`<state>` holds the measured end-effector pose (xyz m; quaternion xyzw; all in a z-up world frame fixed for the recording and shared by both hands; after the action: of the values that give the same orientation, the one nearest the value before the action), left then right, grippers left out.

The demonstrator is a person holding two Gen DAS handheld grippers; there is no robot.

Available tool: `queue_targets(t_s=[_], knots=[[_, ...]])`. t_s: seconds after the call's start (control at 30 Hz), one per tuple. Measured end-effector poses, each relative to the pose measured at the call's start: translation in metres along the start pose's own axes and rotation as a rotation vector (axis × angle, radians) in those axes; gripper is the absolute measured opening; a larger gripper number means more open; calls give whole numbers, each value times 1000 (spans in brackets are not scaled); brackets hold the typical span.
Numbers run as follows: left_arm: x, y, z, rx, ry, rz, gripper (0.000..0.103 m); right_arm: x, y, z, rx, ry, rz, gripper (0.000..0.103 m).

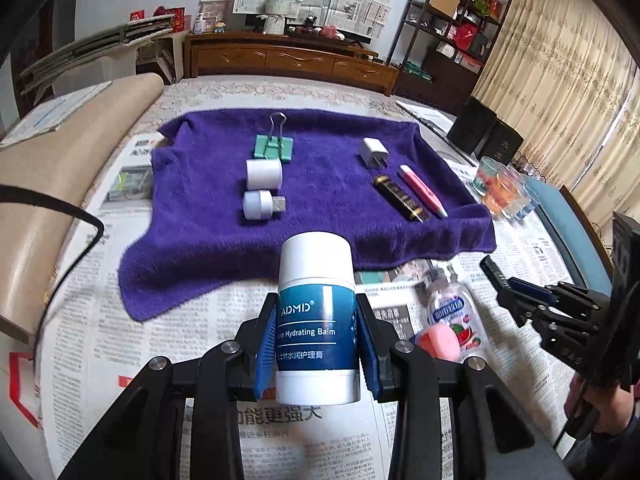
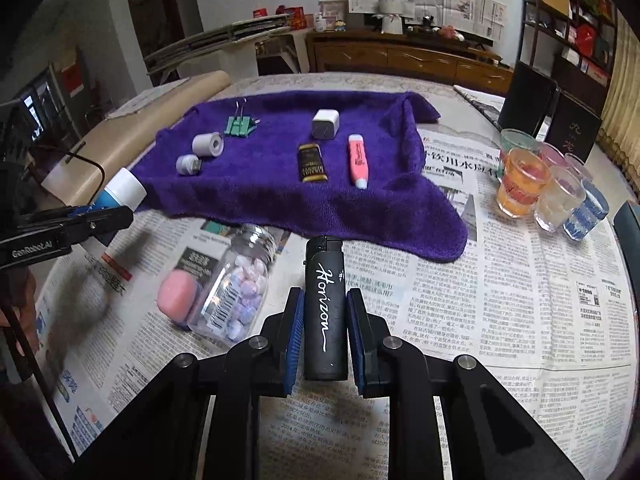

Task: Organize rigid objects
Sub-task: 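Carry the Horizon case with the right tool onto the towel while the left tool places the bottle there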

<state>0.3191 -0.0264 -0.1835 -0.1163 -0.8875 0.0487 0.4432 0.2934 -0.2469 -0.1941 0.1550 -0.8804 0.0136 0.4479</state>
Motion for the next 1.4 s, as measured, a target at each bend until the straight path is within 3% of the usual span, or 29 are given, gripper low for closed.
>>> queue_targets(t_s=[0.4,0.63,0.87,1.1,1.4], knots=[[-14,16,-57,-8,-19,-10,34,8,-4,-74,-14,-61,-45,21],[-41,24,-93,8,-22,-2,34,-33,-20,-121,-23,-46,-23,21],[-62,60,-106,36,2,-69,34,-87,-35,-153,-7,-15,7,21],[-86,81,-118,37,41,-126,34,-127,-40,-167,33,20,47,21],[-118,84,-117,4,110,-164,34,-150,-48,-158,66,72,90,21]])
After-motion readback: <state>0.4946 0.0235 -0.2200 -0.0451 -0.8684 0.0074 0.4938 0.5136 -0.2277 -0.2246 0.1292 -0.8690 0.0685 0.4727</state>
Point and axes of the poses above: each gripper's, at about its wrist camera, not at the fingertips, and x roughly against the way its jaws point, y to its left, z to its underside, the point moved 6 cm from there along -x, roughly the way its jaws point, and after that the axes turned 1 degree about -x, right-handed, at the moved point
